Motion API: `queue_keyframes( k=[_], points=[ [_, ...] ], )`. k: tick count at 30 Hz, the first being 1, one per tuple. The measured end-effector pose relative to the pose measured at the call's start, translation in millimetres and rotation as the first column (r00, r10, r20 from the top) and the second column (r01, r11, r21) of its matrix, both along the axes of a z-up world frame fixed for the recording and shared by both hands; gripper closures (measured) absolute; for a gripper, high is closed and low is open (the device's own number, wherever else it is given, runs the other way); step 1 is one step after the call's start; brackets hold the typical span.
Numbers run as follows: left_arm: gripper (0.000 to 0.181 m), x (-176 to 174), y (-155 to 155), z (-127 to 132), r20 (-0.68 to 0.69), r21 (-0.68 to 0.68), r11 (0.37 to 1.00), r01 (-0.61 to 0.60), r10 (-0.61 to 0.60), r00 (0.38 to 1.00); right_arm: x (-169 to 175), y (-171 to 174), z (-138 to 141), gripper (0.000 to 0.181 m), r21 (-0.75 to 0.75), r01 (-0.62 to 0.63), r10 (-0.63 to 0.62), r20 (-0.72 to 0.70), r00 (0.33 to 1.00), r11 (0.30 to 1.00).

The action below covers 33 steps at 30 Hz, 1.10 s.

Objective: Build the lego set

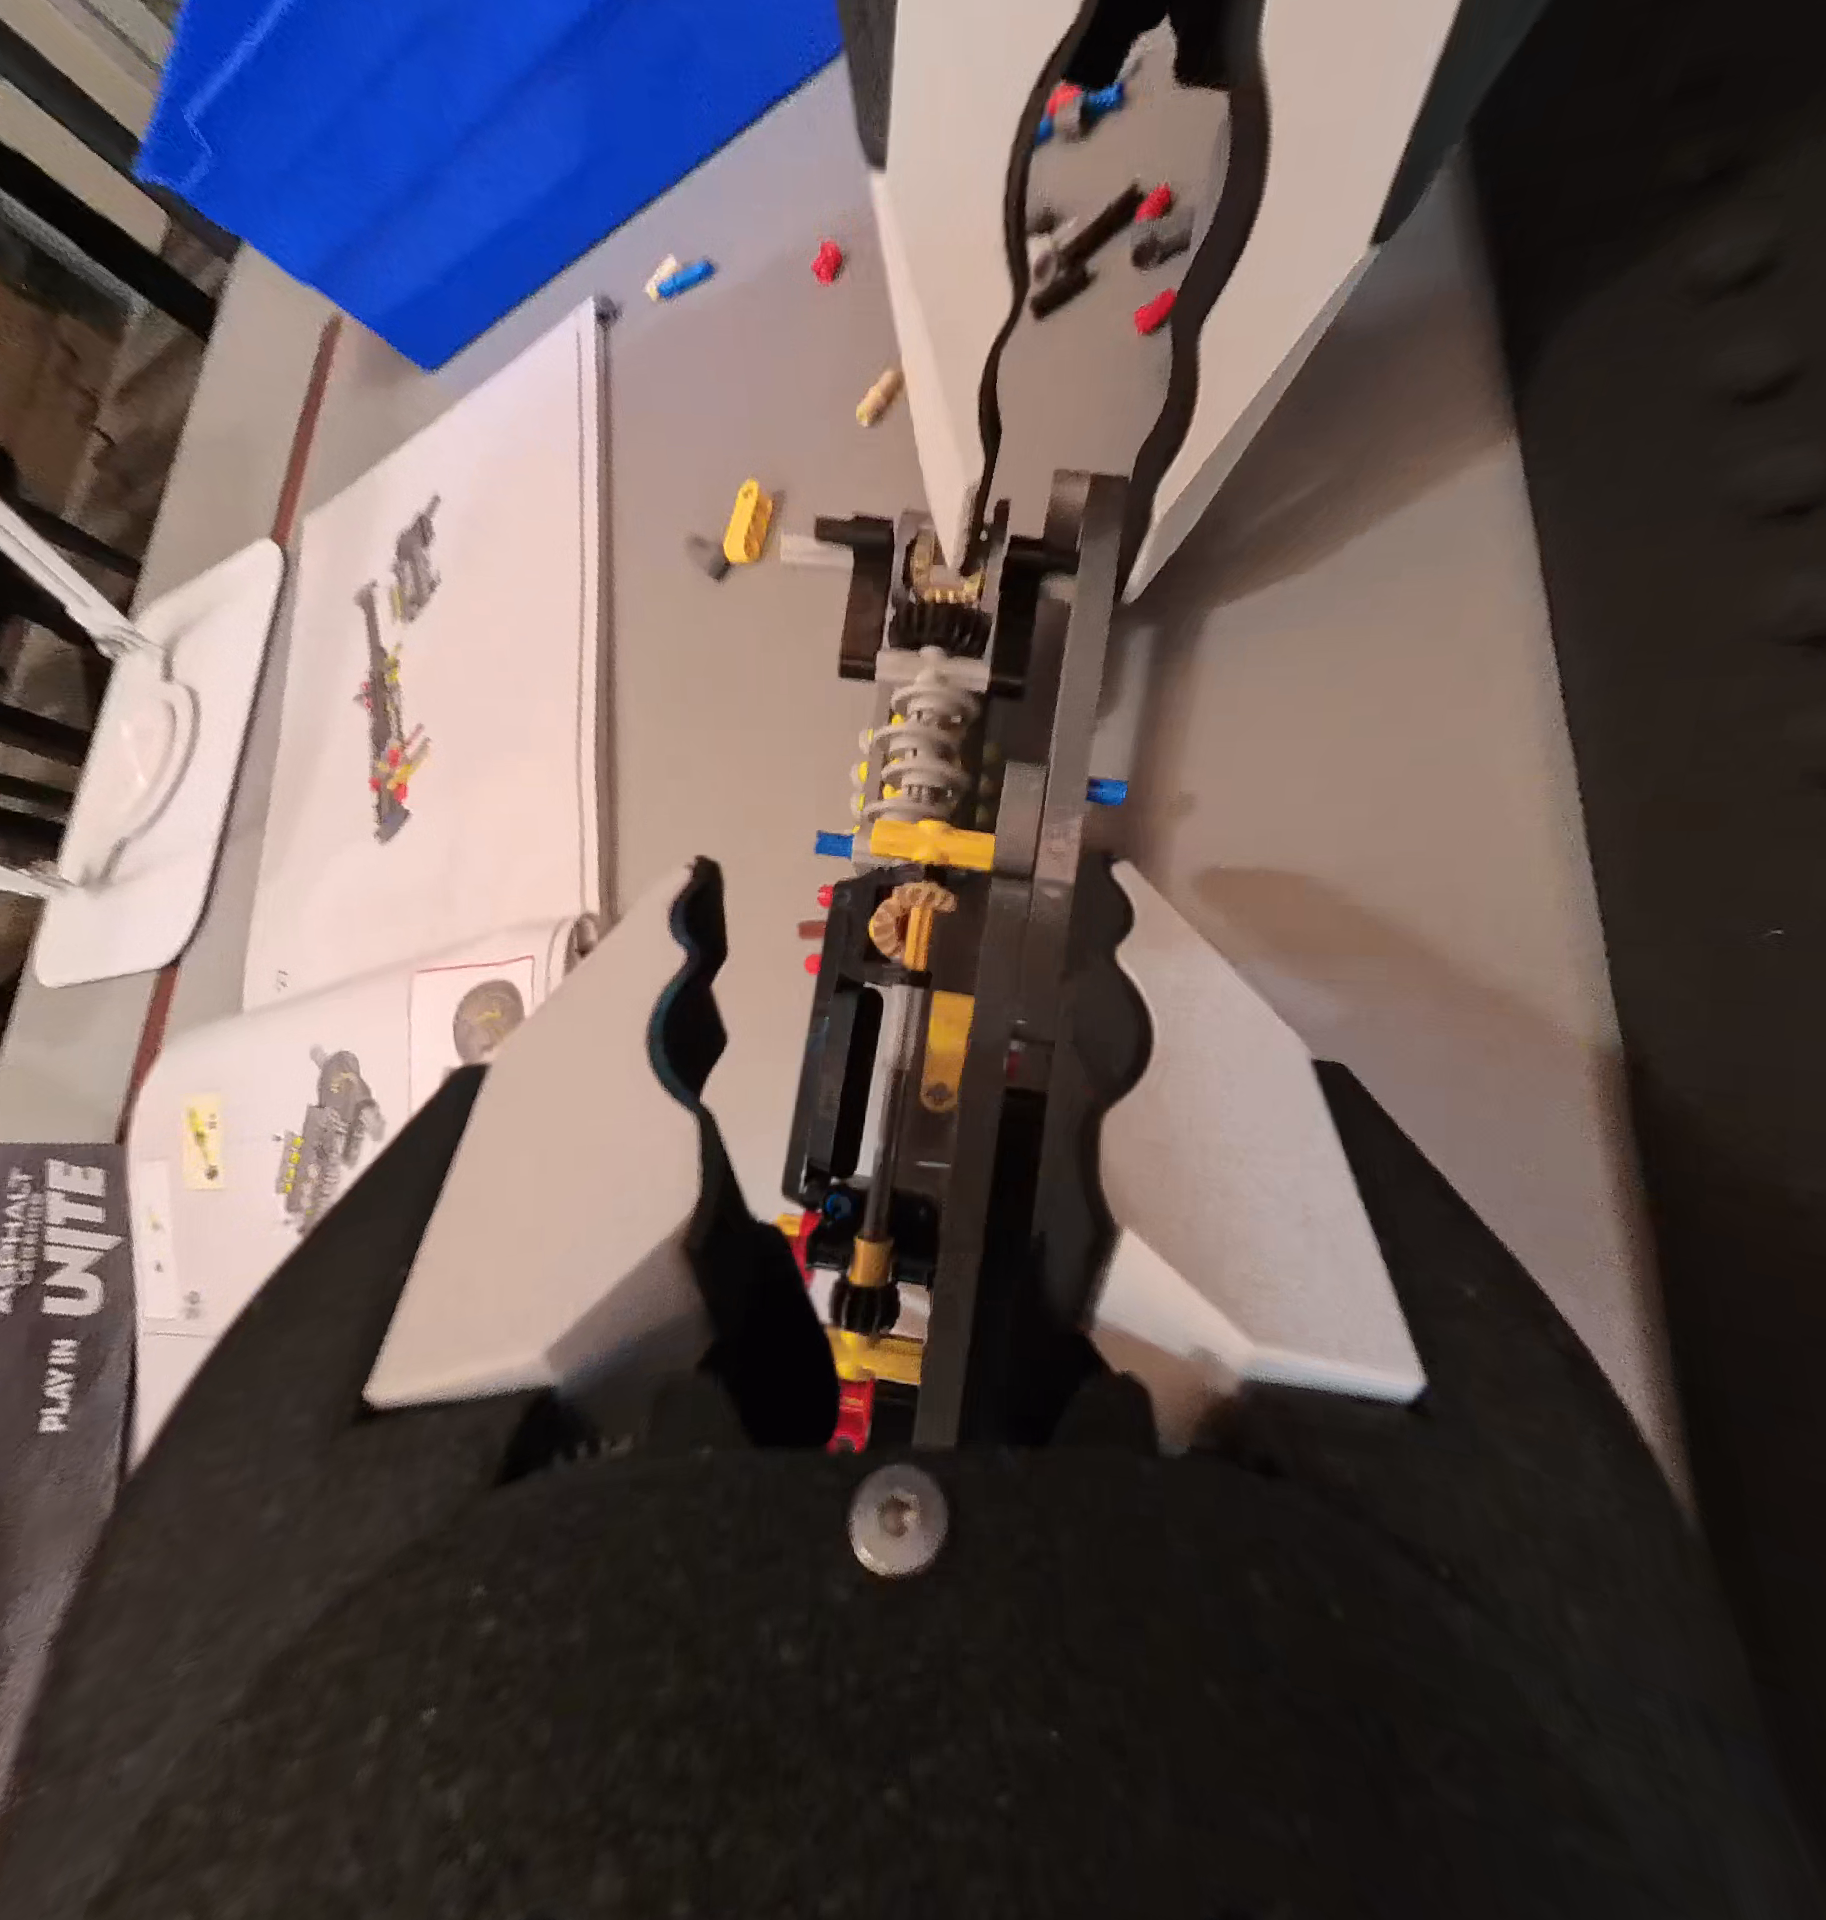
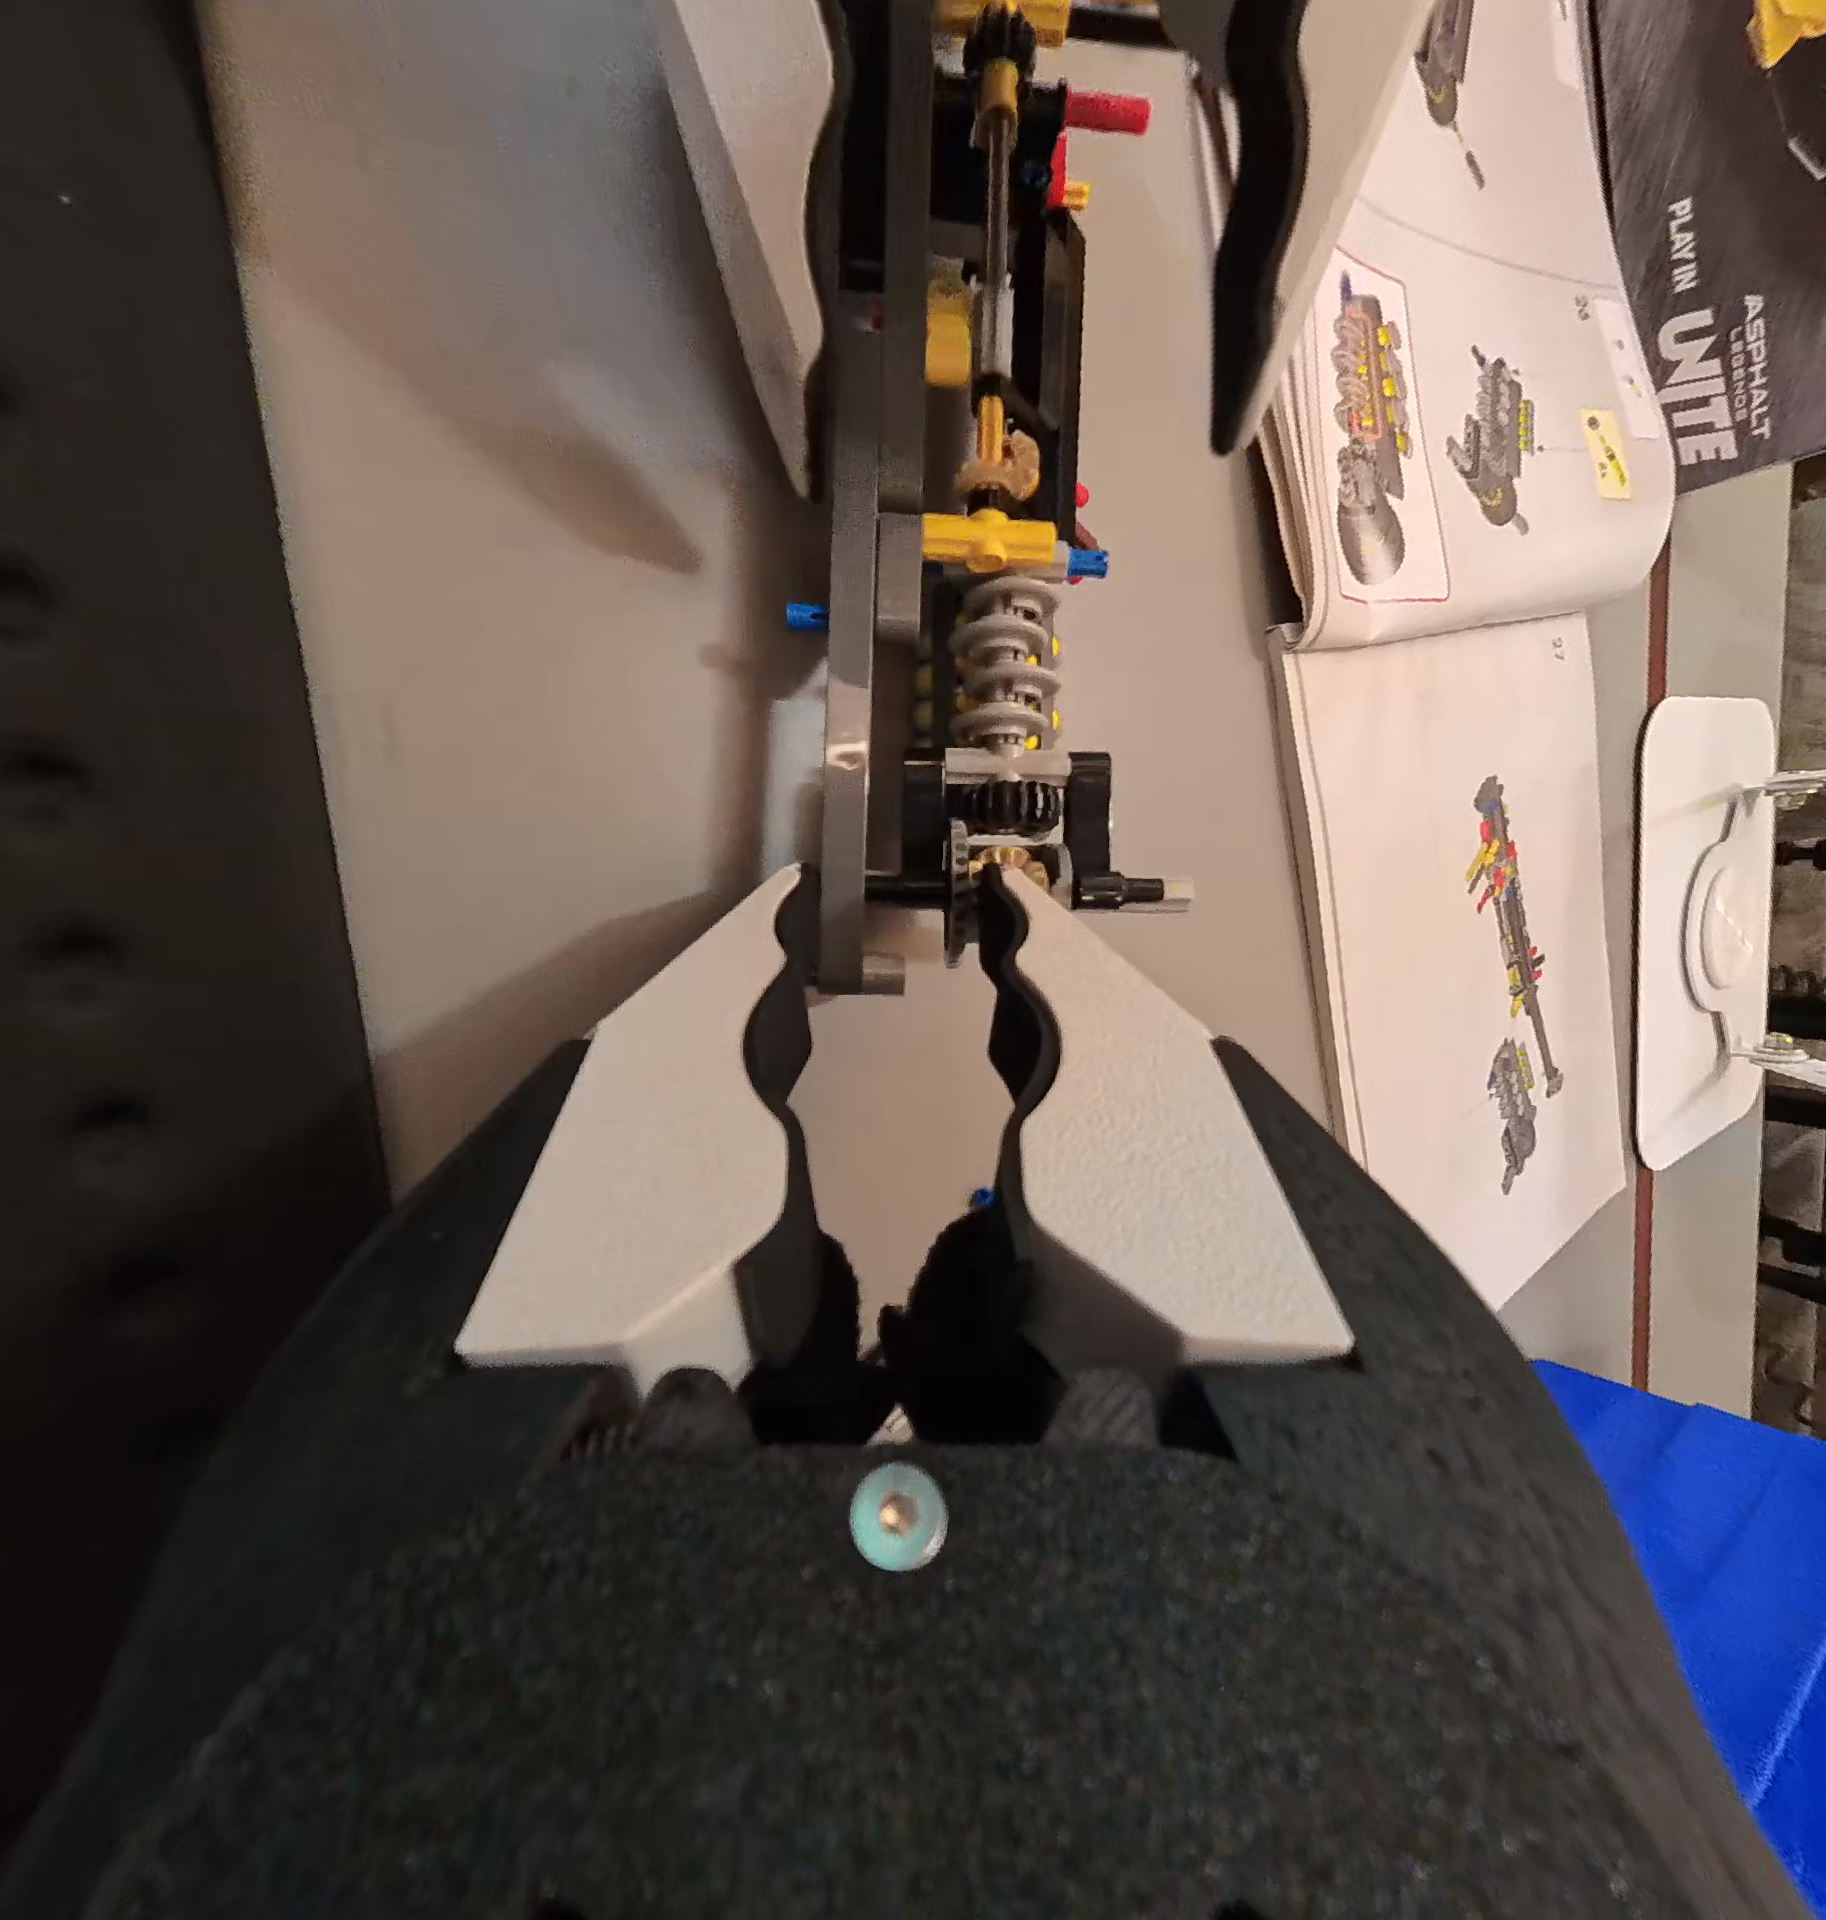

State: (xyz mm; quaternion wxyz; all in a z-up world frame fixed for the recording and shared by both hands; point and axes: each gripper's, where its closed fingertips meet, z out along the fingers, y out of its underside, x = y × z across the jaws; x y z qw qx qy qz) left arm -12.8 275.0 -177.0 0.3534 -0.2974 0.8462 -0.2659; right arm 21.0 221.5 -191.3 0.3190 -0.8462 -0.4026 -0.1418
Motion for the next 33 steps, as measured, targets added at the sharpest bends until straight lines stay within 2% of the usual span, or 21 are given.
queue_keyframes(
  k=[6,12,20,26,33],
  points=[
    [0.111,0,-7,-20,-0.072,0.059,0.997,0.042,-0.038,0.997,-6,-1,-1,0.151,0.014,-0.053,0.053,0.009,0.999,0.998],
    [0.122,5,-7,-23,-0.089,0.048,0.999,0.023,-0.018,0.996,-12,1,-1,0.152,0.009,-0.075,0.075,-0.008,0.997,0.997],
    [0.124,8,-6,-23,-0.084,0.048,0.999,-0.008,0.012,0.996,-10,1,-1,0.151,0.000,-0.020,0.020,-0.039,0.999,1.000],
    [0.124,8,-9,-23,-0.092,0.000,1.000,-0.022,0.022,0.996,-7,1,-3,0.149,0.002,0.018,-0.018,0.040,0.999,1.000],
    [0.124,10,-9,-23,-0.066,0.025,0.999,-0.040,0.042,0.997,-5,3,-4,0.150,-0.030,0.070,-0.067,0.075,0.995,0.997]
  ],
)
